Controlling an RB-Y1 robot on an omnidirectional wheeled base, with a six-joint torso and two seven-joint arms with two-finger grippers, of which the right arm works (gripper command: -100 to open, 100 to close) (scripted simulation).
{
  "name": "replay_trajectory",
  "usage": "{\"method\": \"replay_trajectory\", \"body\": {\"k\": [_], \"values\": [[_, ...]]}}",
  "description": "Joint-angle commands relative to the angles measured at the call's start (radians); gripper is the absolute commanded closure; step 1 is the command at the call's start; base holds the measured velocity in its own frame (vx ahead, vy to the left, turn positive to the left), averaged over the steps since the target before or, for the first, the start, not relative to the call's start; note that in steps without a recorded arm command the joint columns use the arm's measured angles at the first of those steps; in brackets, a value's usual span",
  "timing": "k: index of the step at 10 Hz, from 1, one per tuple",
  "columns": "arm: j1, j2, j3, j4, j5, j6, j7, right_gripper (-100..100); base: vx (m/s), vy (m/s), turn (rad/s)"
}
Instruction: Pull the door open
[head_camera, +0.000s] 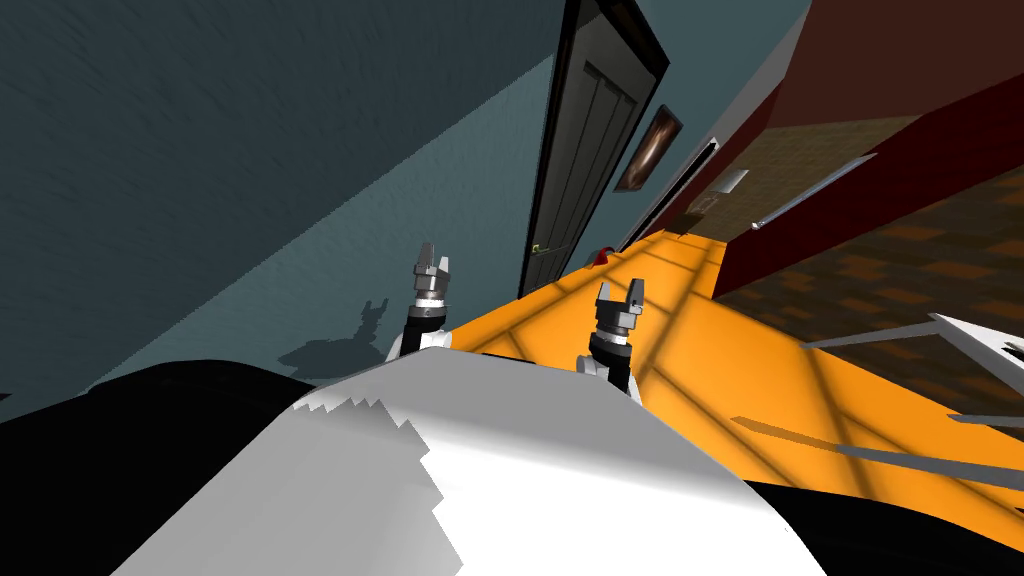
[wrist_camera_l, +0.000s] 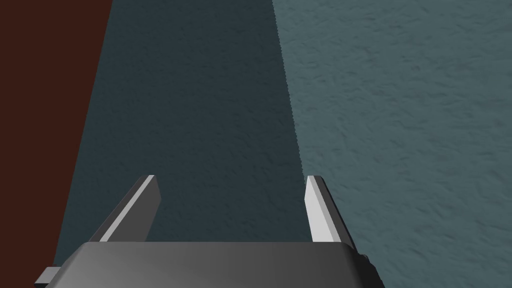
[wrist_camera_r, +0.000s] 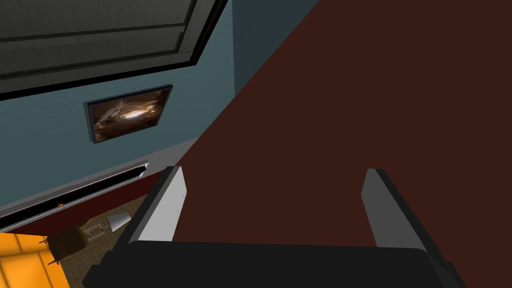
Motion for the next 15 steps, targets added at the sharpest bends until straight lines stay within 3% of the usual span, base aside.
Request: {"method": "replay_trajectory", "body": {"k": [1, 15], "values": [[-0.011, -0.006, -0.001, 0.032, -0.002, -0.005, -0.002, -100, 0.090, -0.039, 0.102], [-0.153, -0.043, -0.001, 0.382, -0.018, -0.059, -0.014, -100, 0.087, -0.066, 0.113]]}}
